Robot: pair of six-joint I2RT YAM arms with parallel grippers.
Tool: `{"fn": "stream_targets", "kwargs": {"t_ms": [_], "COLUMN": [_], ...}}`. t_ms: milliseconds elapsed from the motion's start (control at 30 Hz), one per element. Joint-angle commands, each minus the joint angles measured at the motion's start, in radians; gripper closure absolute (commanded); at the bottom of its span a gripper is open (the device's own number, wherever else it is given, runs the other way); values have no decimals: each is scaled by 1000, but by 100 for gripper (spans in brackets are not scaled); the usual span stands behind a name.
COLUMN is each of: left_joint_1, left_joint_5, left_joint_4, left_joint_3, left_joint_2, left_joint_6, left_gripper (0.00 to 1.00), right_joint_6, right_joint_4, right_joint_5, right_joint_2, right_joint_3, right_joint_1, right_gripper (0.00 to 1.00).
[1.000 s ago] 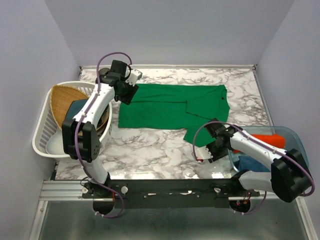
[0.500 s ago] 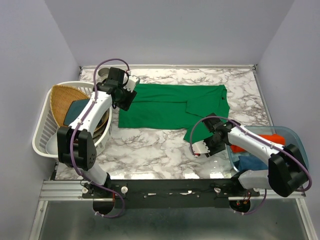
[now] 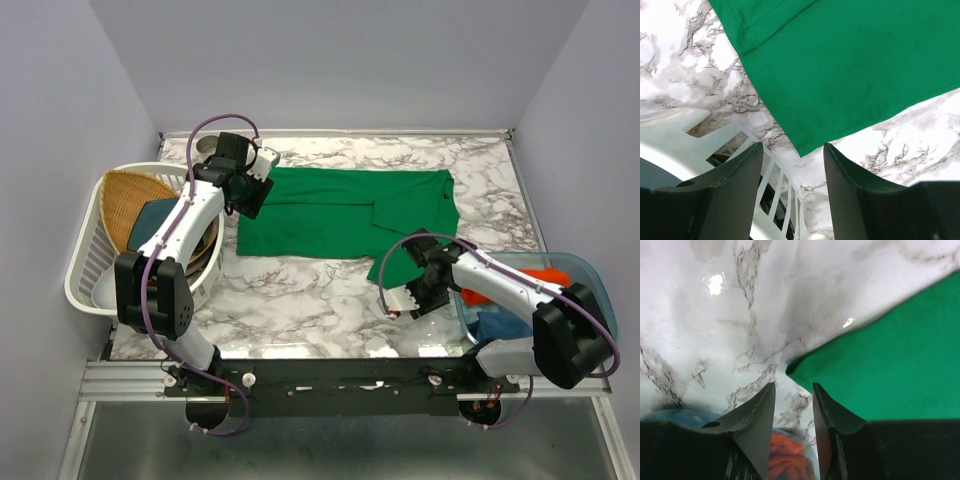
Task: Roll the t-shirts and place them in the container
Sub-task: Fold the T-shirt at the center of the board.
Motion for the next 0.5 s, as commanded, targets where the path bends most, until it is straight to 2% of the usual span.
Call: {"fn": "stream_targets", "kwargs": {"t_ms": [0,233,433,467], "left_joint_1": [9,12,13,15], "left_joint_5": [0,9,30,38], "left_joint_4": [6,-3,-18,-21], "left_joint_3": [20,35,66,72], "left_joint_2": [18,39,70,79], "left_joint_6": [-10,-4,2,5], "left_gripper": [40,41,41,41], "right_joint_6": [-1,-12,-24,-24], "right_joint_4": [16,32,91,100], "right_joint_5": [-34,-25,-5,-4], "right_joint_2": [40,70,77,77], "right_joint_3": [-7,-19,-72,-79], "right_joint_1": [19,30,45,46], "right_gripper": [57,61,68,72]}}
